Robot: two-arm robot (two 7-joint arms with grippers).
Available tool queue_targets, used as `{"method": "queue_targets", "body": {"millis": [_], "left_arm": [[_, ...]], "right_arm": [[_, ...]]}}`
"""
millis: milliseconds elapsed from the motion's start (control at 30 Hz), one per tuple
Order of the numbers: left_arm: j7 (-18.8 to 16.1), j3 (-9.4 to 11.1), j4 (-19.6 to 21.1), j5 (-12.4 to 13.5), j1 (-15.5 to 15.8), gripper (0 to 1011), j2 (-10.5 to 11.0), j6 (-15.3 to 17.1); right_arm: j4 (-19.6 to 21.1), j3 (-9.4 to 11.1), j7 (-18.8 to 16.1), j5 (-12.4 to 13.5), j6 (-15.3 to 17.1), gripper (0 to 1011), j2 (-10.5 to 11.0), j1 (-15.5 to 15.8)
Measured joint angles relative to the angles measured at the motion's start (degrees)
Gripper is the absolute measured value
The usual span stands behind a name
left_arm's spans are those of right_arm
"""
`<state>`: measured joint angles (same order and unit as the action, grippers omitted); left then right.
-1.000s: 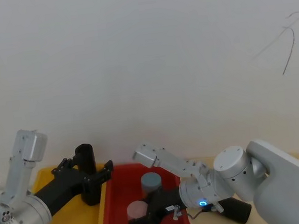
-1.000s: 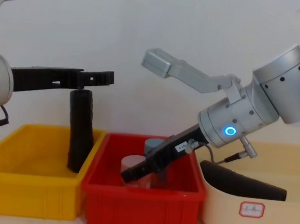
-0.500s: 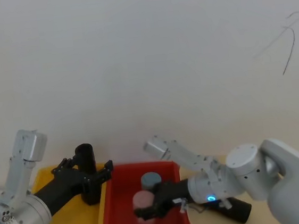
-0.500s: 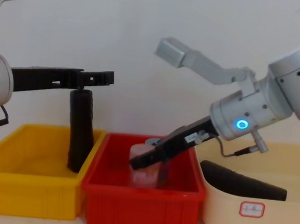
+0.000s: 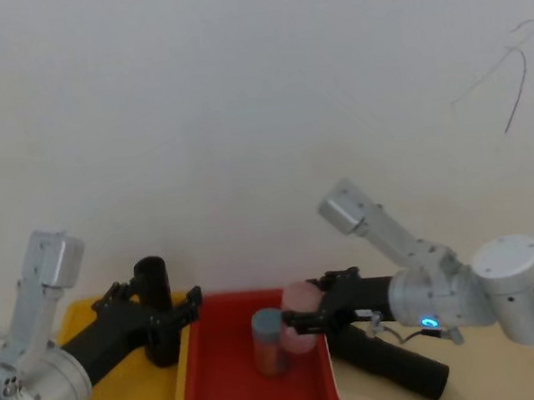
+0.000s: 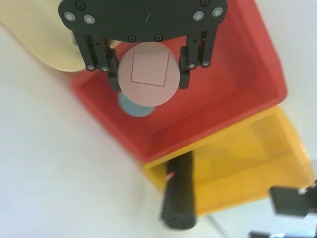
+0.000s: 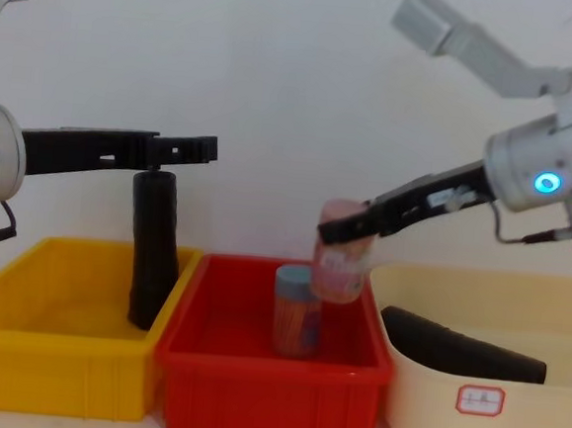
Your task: Pick up the garbage bag with the one hand and transfer it to the other hand.
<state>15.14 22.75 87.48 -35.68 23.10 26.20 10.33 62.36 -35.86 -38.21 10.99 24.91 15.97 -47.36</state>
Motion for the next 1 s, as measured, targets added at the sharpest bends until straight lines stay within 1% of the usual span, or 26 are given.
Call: {"method": "queue_targets", "body": {"millis": [33, 100, 167, 233, 267, 300, 333, 400, 467, 533, 567, 600, 667, 733, 767, 933, 967, 1000], "left_arm": [[0.0, 0.0, 0.0, 0.0, 0.0, 1001, 0.0, 0.0], [0.0, 0.0, 0.0, 0.0, 0.0, 1001, 0.0, 0.0], [0.0, 0.0, 0.0, 0.0, 0.0, 1001, 0.0, 0.0], [0.0, 0.0, 0.0, 0.0, 0.0, 1001, 0.0, 0.0], [0.0, 0.0, 0.0, 0.0, 0.0, 1001, 0.0, 0.0], [0.0, 0.0, 0.0, 0.0, 0.0, 1001, 0.0, 0.0], [0.0, 0.0, 0.0, 0.0, 0.0, 1001, 0.0, 0.0], [0.0, 0.0, 0.0, 0.0, 0.0, 1001, 0.0, 0.0], [0.0, 0.0, 0.0, 0.0, 0.0, 1001, 0.0, 0.0], [0.0, 0.0, 0.0, 0.0, 0.0, 1001, 0.0, 0.0], [0.0, 0.0, 0.0, 0.0, 0.0, 1001, 0.0, 0.0], [0.0, 0.0, 0.0, 0.0, 0.0, 1001, 0.0, 0.0], [0.0, 0.0, 0.0, 0.0, 0.0, 1001, 0.0, 0.0], [0.0, 0.0, 0.0, 0.0, 0.0, 1001, 0.0, 0.0], [0.0, 0.0, 0.0, 0.0, 0.0, 1001, 0.0, 0.0], [0.0, 0.0, 0.0, 0.0, 0.0, 1001, 0.0, 0.0], [0.0, 0.0, 0.0, 0.0, 0.0, 1002, 0.0, 0.0], [0.0, 0.0, 0.0, 0.0, 0.0, 1001, 0.0, 0.0]], "right_arm": [[1.8, 0.9, 1.1, 0.3, 0.4, 666, 0.8, 0.7], [3.3, 1.7, 1.9, 0.5, 0.7, 667, 1.4, 1.4], [5.6, 3.1, 3.7, 0.8, 1.3, 666, 2.4, 2.3], [6.9, 3.9, 4.5, 1.0, 1.6, 666, 2.9, 2.9], [8.6, 4.9, 5.8, 1.2, 1.9, 667, 3.6, 3.6], [9.3, 5.4, 6.3, 1.3, 2.0, 667, 3.9, 3.9], [10.6, 6.3, 7.5, 1.5, 2.4, 667, 4.4, 4.6], [11.9, 7.2, 8.6, 1.6, 2.7, 666, 4.8, 5.3], [14.2, 8.8, 10.1, 1.8, 3.2, 666, 5.7, 6.5], [15.7, 9.8, 11.3, 1.8, 3.6, 667, 6.2, 7.4], [15.9, 10.0, 11.7, 1.9, 3.7, 667, 6.3, 7.6], [17.6, 11.1, 12.7, 1.9, 4.1, 666, 7.0, 8.6], [19.9, 12.6, 14.3, 1.9, 4.9, 666, 7.9, 10.2], [21.0, 13.3, 15.1, 1.9, 5.4, 667, 8.5, 11.0], [22.2, 13.9, 15.9, 1.9, 5.9, 667, 9.0, 11.9], [25.5, 15.7, 17.5, 1.8, 7.1, 666, 10.8, 14.4], [26.3, 16.2, 17.8, 1.8, 7.4, 682, 11.2, 15.1], [26.3, 16.2, 17.8, 1.8, 7.4, 682, 11.2, 15.1]]}}
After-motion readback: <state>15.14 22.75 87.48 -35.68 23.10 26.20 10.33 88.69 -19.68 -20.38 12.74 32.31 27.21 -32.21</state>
